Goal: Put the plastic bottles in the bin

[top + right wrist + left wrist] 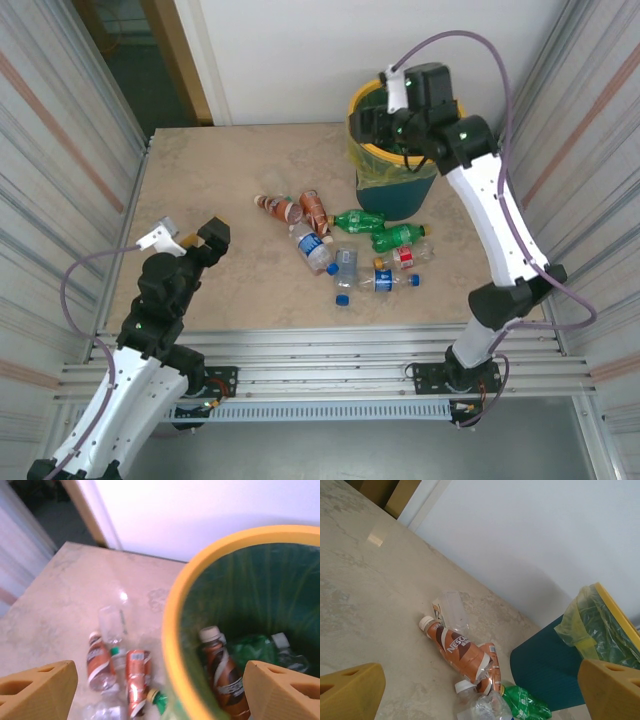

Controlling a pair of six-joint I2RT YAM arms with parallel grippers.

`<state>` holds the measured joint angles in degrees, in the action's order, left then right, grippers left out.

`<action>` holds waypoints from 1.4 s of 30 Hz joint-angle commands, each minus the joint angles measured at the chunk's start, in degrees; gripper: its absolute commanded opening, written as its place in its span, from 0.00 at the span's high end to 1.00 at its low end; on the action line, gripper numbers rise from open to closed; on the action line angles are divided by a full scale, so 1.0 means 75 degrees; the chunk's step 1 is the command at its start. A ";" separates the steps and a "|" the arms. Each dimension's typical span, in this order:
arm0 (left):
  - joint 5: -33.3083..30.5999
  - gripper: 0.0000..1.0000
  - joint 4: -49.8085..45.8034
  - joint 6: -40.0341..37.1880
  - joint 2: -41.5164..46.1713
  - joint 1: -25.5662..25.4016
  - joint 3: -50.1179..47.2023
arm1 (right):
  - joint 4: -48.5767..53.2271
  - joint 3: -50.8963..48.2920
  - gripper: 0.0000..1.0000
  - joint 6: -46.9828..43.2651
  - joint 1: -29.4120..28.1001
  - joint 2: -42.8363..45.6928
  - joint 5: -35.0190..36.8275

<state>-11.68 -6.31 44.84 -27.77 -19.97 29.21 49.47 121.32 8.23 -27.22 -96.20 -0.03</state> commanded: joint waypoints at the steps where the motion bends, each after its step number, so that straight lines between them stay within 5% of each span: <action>1: -0.0132 0.01 -0.0103 0.0045 -0.0023 0.0002 0.0008 | 0.0098 -0.0652 0.12 -0.0366 -0.0873 0.0361 0.1261; 7: -0.0370 0.01 -0.0277 0.0304 -0.0010 -0.0004 -0.0050 | 0.0200 -0.1764 0.05 -0.0023 -0.2284 0.0443 0.2047; 14: -0.0605 0.01 -0.0539 0.0596 -0.0078 0.0002 -0.0100 | 0.0568 -0.2424 0.02 0.0555 -0.3085 -0.0439 0.1821; 28: -0.0756 0.01 -0.0818 0.0733 -0.0162 0.0002 -0.0075 | 0.0610 -0.2678 0.00 0.0812 -0.3306 -0.1982 0.1196; 42: -0.0736 0.01 -0.0789 0.0681 -0.0397 0.0002 0.0048 | 0.0350 -0.2710 0.13 0.0907 -0.3229 -0.2988 0.1129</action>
<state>-15.73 -12.19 49.80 -30.59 -19.97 29.10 52.01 101.32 13.76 -51.72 -116.90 8.54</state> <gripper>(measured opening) 0.987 0.872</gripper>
